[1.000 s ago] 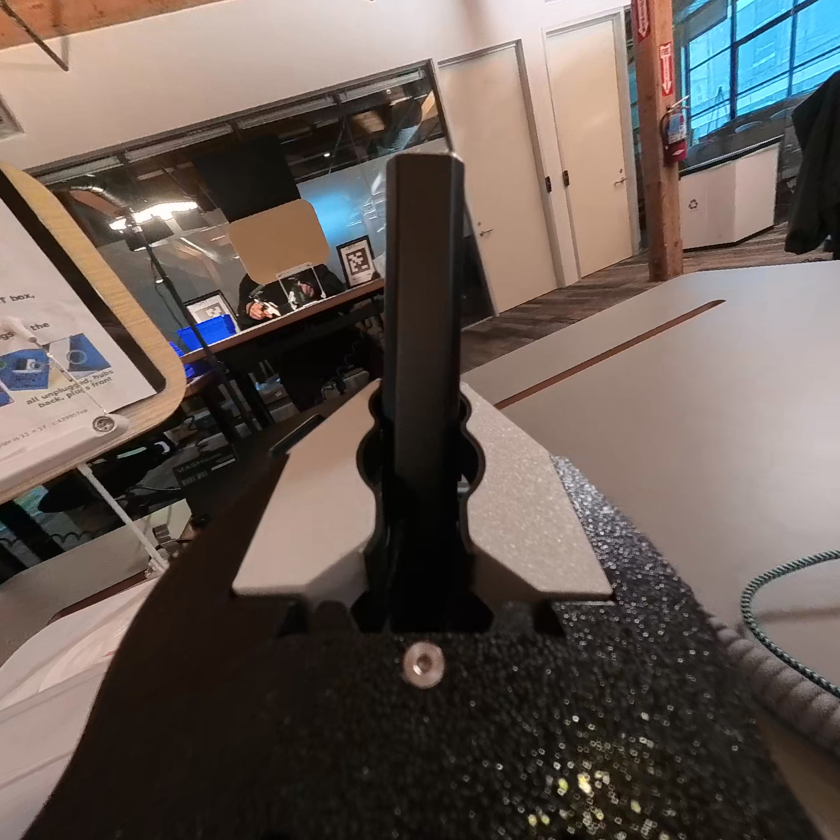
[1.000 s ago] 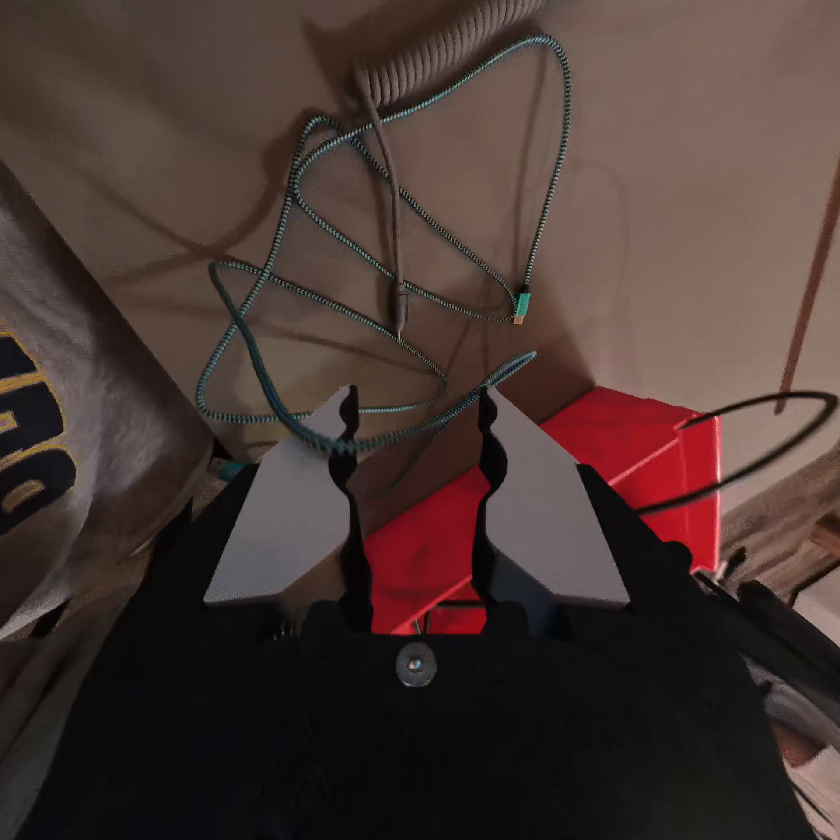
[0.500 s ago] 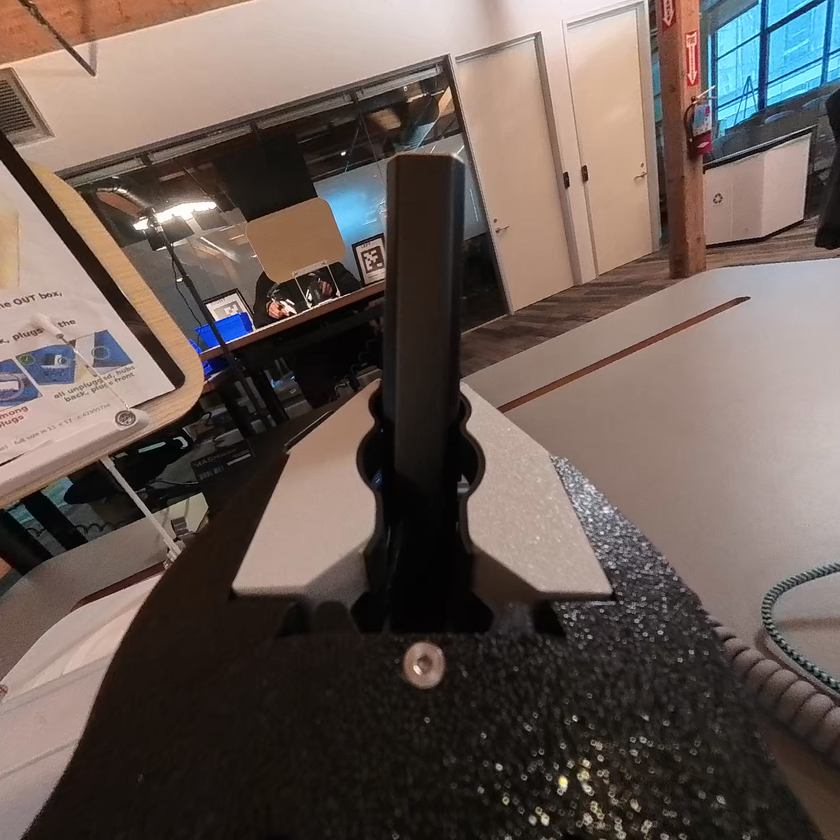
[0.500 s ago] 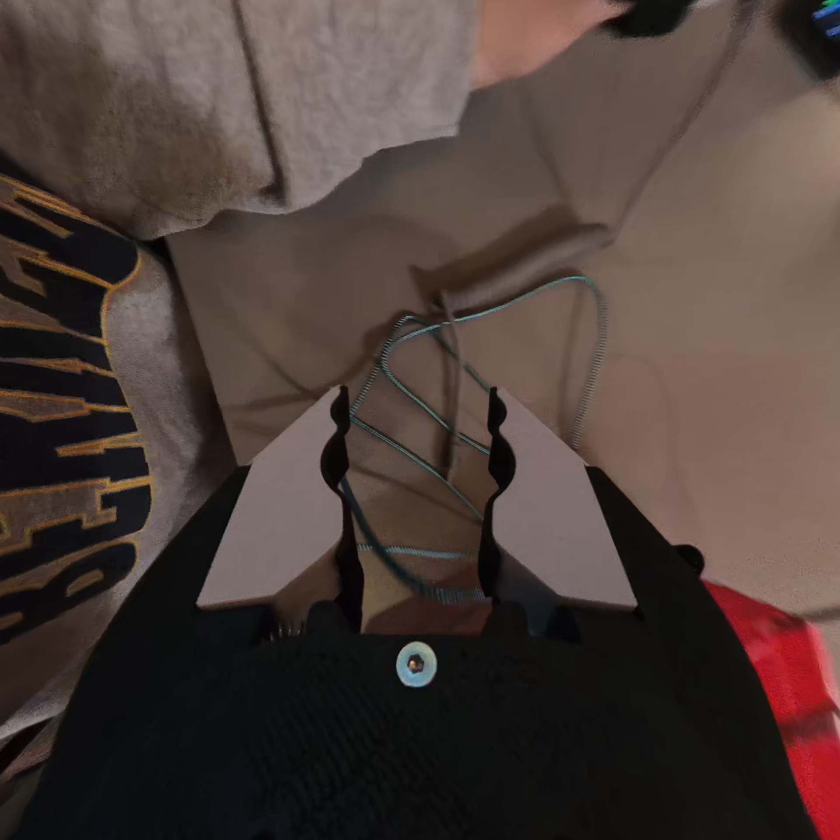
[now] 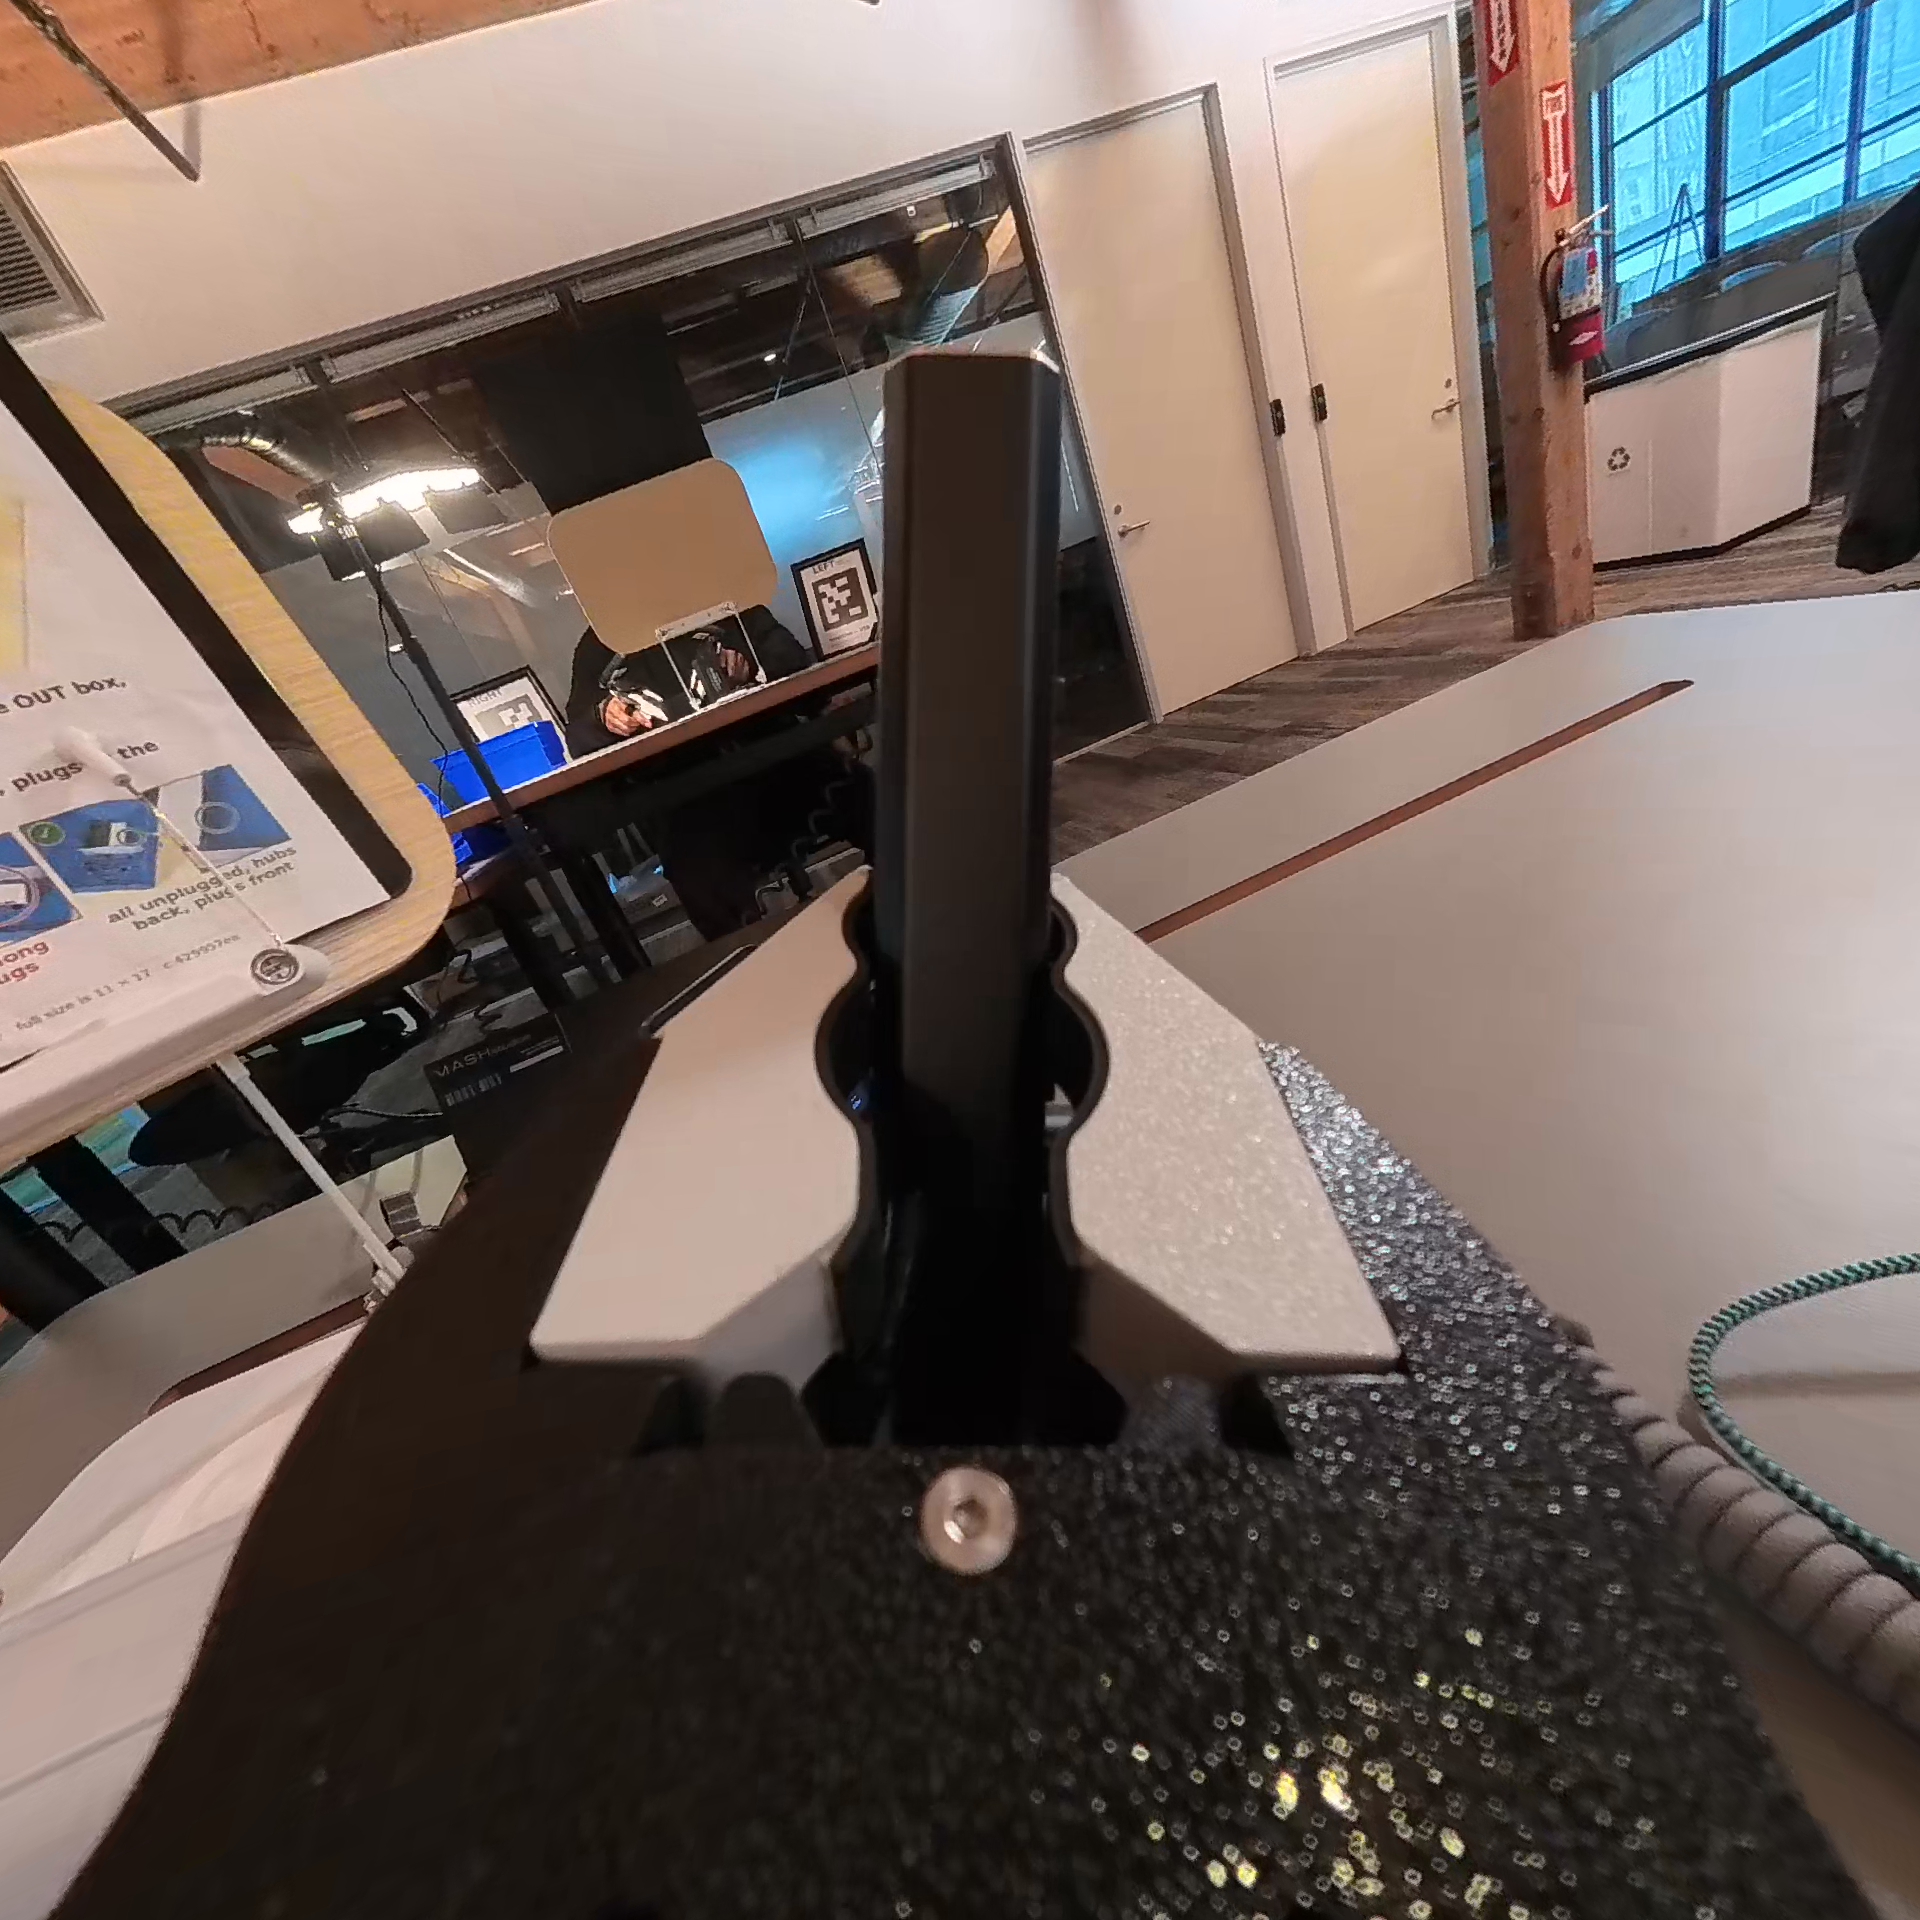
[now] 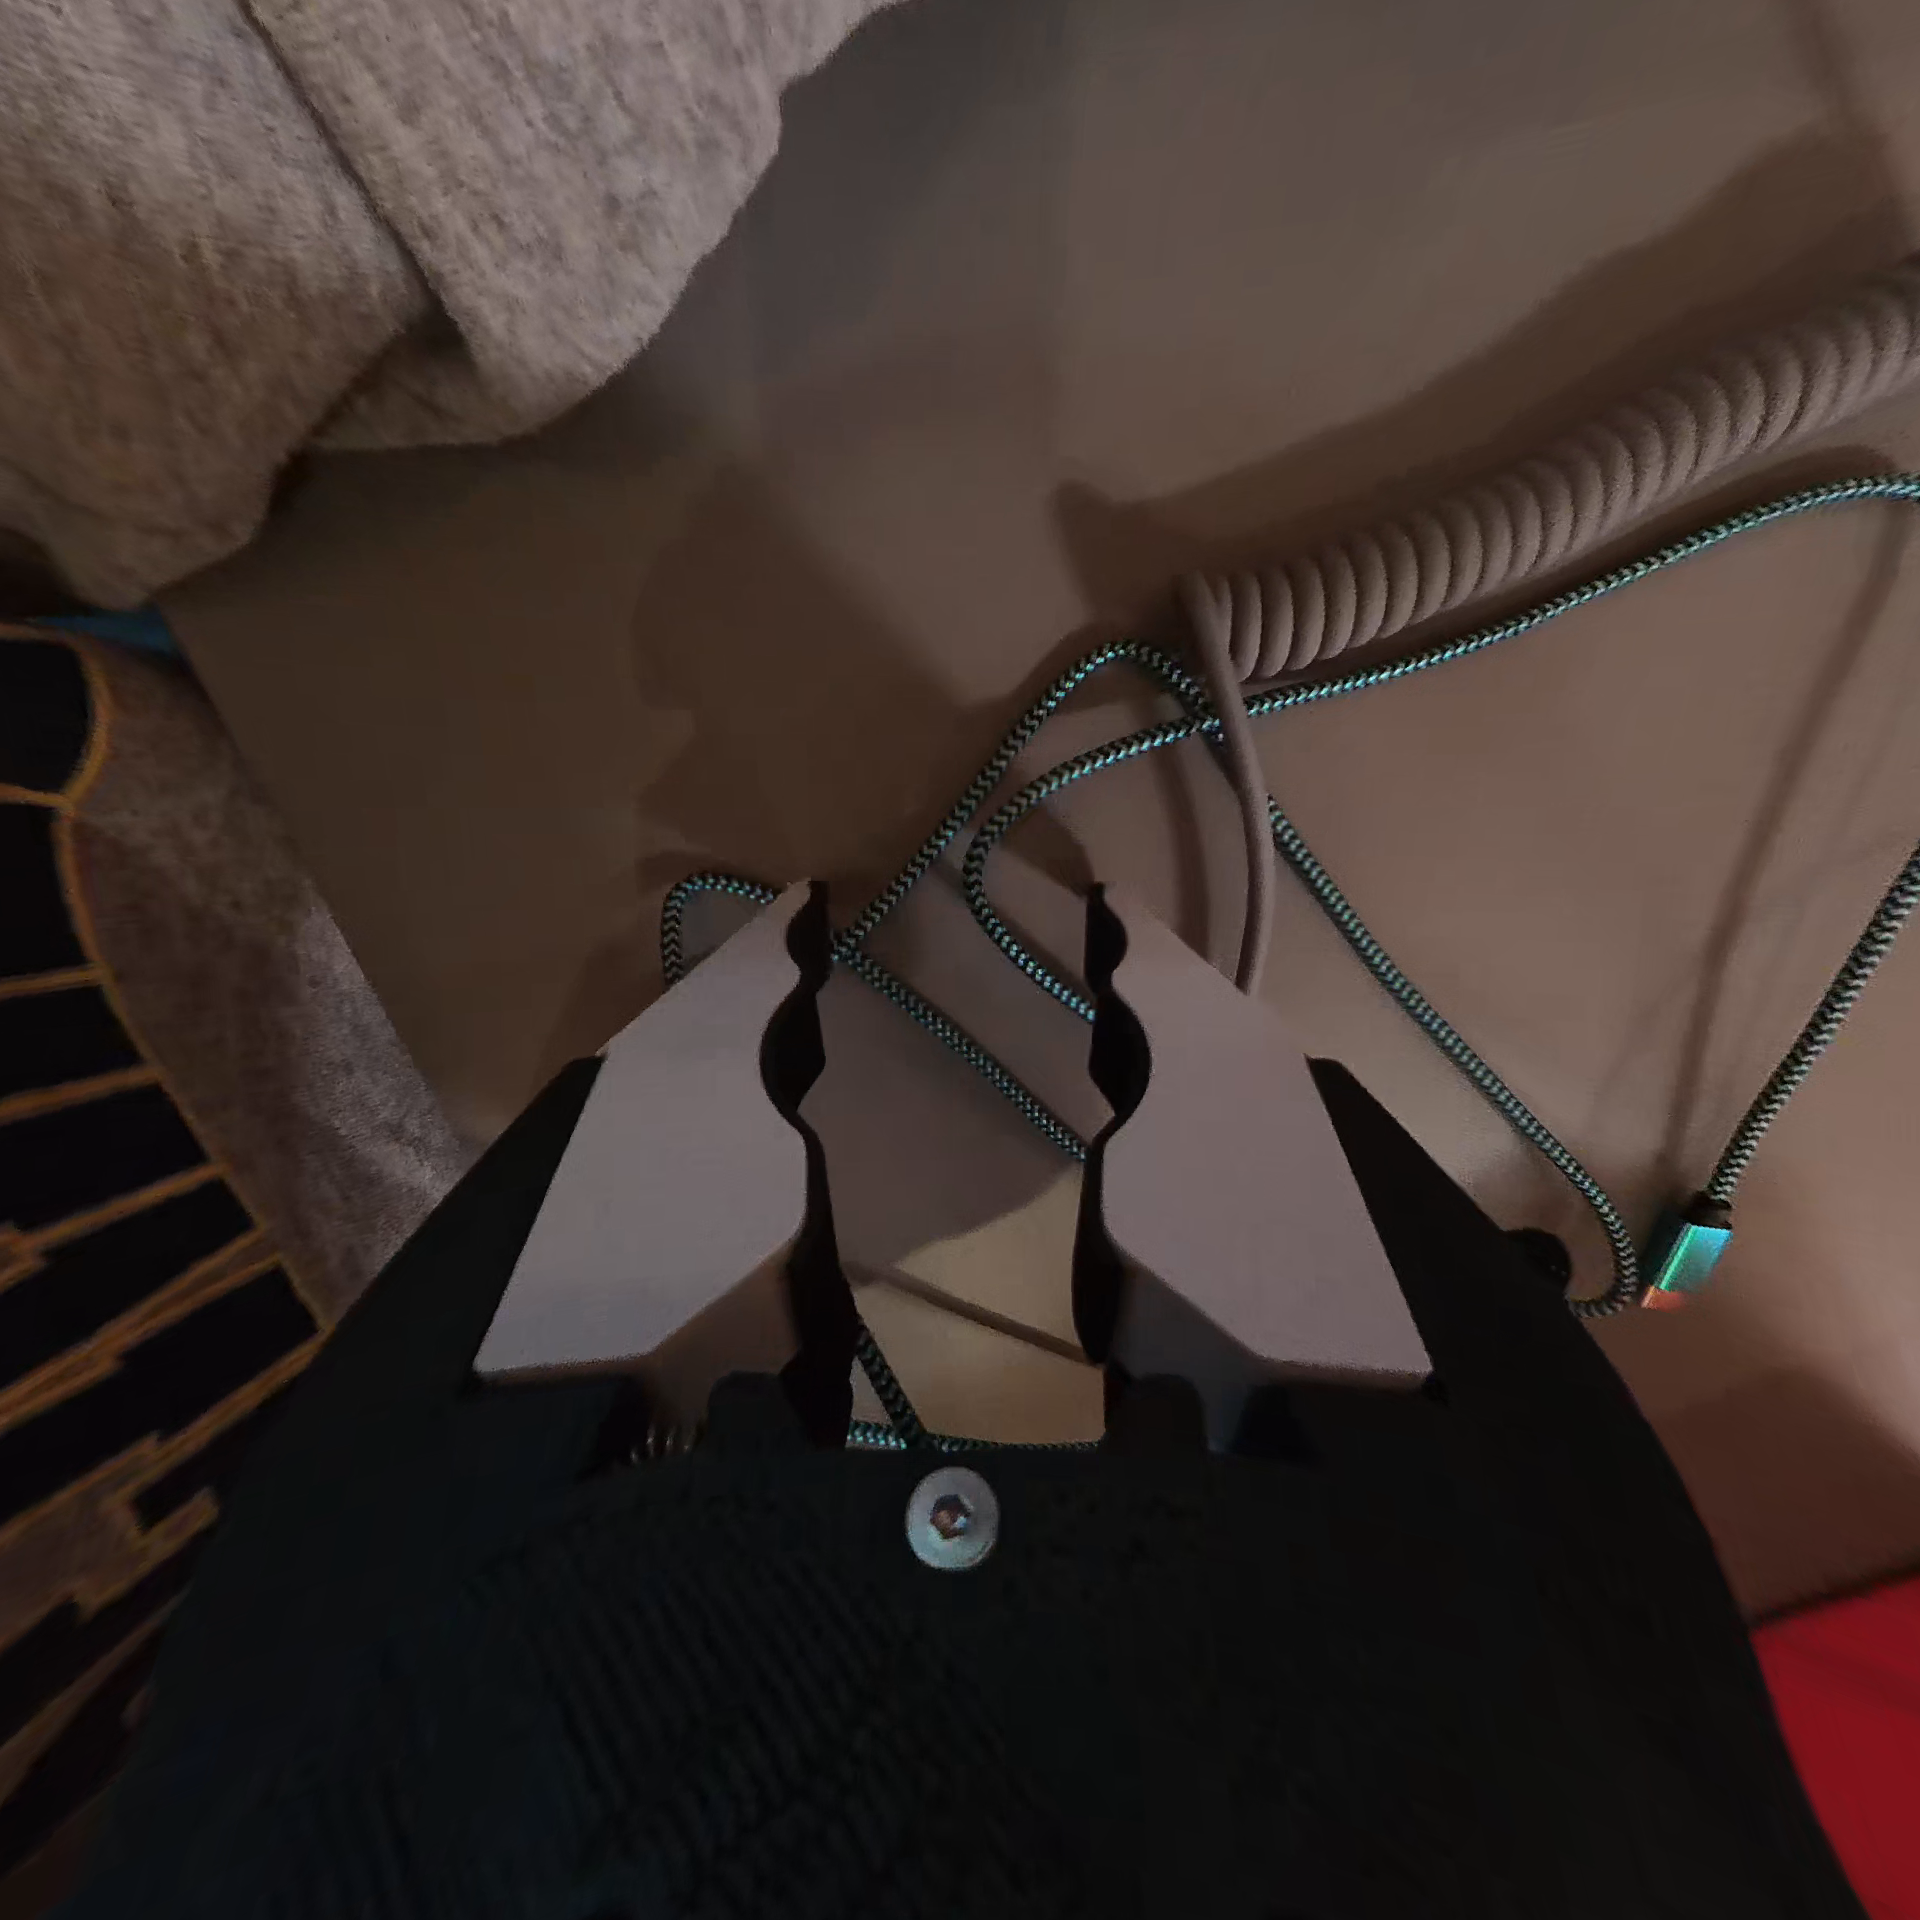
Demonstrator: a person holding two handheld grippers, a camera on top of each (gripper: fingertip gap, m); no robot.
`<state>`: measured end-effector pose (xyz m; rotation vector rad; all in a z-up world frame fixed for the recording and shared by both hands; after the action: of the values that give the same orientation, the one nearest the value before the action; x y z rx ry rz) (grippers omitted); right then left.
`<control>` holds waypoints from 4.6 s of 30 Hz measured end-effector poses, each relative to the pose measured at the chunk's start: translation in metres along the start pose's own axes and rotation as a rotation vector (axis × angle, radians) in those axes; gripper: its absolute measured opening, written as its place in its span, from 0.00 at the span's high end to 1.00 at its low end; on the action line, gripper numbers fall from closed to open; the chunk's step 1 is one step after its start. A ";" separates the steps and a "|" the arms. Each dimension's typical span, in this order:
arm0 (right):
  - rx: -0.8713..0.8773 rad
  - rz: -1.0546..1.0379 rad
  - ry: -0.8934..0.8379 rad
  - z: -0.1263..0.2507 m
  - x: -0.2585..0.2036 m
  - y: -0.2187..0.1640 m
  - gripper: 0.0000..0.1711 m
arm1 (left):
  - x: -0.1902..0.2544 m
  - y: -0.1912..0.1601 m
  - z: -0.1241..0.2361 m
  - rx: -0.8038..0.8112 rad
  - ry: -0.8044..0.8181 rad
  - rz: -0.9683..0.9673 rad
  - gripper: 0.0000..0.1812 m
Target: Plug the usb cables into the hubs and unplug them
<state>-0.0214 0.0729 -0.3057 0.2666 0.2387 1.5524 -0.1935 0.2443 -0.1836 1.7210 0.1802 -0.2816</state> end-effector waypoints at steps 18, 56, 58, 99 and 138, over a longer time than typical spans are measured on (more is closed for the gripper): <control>-0.085 0.385 -0.093 0.135 -0.035 -0.028 0.99 | -0.005 -0.001 0.002 0.004 0.004 0.044 0.85; 0.027 0.055 -1.075 0.507 0.063 -0.119 0.99 | -0.003 -0.012 0.000 -0.032 -0.027 0.099 0.86; 0.055 0.035 -1.062 0.492 0.063 -0.133 0.99 | -0.002 -0.012 0.000 -0.035 -0.030 0.100 0.86; -0.107 -0.146 -0.400 0.291 0.065 -0.243 1.00 | 0.007 -0.019 -0.005 -0.066 -0.074 0.096 0.86; 0.449 0.180 -0.998 0.251 0.032 -0.021 0.71 | 0.052 -0.018 -0.008 -0.043 -0.449 0.481 0.86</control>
<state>0.0779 0.1002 -0.0738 1.3905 -0.2404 1.3500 -0.1482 0.2534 -0.2142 1.5604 -0.5453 -0.2944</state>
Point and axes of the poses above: each gripper's, where its closed fingertips meet, z back along the fingers, y out of its top, x = y × z across the jaws, the point moved 3 cm from there along z, back along the fingers, and after that the axes turned 3 degrees about z, right-handed, at the moved point
